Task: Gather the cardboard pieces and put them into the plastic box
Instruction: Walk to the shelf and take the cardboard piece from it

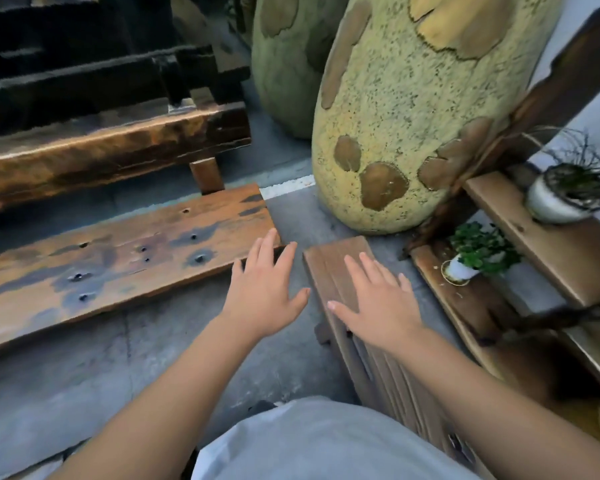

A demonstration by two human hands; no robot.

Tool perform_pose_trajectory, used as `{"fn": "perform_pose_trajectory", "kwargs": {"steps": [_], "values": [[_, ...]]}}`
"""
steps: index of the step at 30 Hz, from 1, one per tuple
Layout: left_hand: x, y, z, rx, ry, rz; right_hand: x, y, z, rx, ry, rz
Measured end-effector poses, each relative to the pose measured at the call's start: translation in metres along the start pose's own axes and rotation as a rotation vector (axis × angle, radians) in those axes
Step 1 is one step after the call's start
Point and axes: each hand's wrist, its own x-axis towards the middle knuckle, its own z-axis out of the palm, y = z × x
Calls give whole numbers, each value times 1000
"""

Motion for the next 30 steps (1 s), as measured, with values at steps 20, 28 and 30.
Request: {"fn": "perform_pose_trajectory", "kwargs": {"steps": [20,28,30], "values": [[26,155,32,3,-166,671,-158,92,19,149,141,684],[-11,279,55,37,-209,909,-254,156,29,186,203,872],[-17,297,59,45,-217,939,-268,165,32,196,214,892]]}}
